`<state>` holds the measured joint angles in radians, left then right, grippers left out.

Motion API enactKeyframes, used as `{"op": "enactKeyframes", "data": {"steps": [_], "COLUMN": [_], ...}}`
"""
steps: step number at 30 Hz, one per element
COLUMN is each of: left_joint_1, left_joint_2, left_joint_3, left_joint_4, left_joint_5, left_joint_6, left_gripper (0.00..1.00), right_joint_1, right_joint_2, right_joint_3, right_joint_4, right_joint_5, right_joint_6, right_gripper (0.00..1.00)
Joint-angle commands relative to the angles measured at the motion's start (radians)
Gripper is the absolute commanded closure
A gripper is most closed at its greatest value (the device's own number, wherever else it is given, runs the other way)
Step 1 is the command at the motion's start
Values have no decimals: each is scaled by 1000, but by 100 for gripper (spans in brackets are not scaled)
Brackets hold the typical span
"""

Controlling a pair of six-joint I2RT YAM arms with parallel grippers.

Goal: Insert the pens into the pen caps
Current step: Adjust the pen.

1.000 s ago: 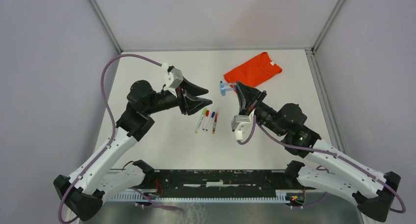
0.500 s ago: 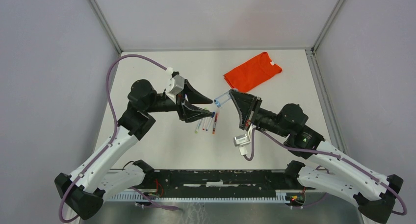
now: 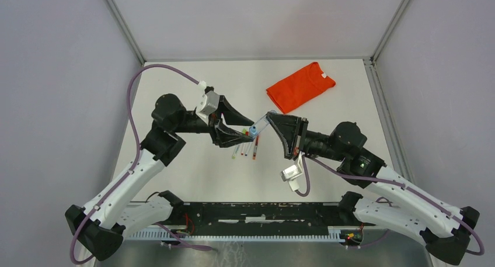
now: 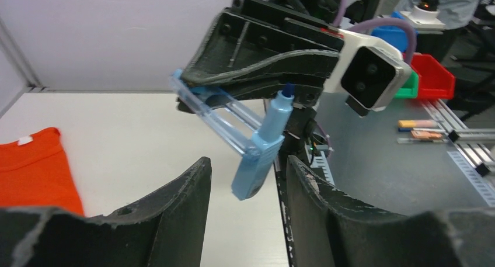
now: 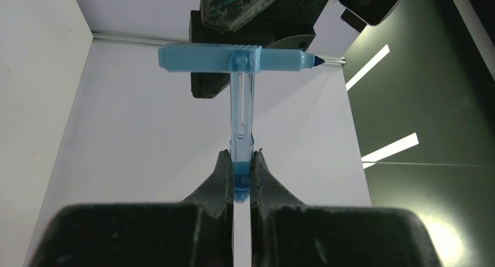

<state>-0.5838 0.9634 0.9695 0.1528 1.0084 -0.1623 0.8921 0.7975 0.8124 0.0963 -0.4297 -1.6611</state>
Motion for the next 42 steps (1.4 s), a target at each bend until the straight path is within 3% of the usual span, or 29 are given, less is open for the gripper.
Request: {"op": "enactKeyframes", "data": {"steps": [1, 6, 14, 22, 28, 32, 36, 42], "left_joint_1": [-19, -45, -50, -52, -51, -52, -52, -49], "left_joint_2": [31, 61, 79, 78, 88, 106, 138, 179], "left_joint_3": [50, 72, 107, 118, 119, 132, 163, 206], "left_joint_4": [50, -29, -113, -121, -124, -145, -219, -331], "left_joint_5": [131, 176, 174, 140, 133, 134, 162, 163], "left_joint_6": [-56, -3, 48, 46, 46, 56, 96, 170], "left_gripper": [44, 46, 59, 55, 58, 70, 91, 98], "right_joint_1": [-1, -2, -2, -1, -2, -1, -1, -1], "right_joint_2": [9, 12, -2, -19, -20, -18, -22, -36], "right_joint_3": [17, 4, -6, -16, -15, -12, -10, -7], "right_joint_4": [100, 158, 125, 79, 59, 33, 22, 7], "right_joint_5": [-12, 4, 35, 31, 16, 14, 23, 64], "right_joint_6": [47, 70, 51, 25, 14, -10, -28, -69], "right_gripper": [100, 100, 100, 100, 100, 99, 98, 79]}}
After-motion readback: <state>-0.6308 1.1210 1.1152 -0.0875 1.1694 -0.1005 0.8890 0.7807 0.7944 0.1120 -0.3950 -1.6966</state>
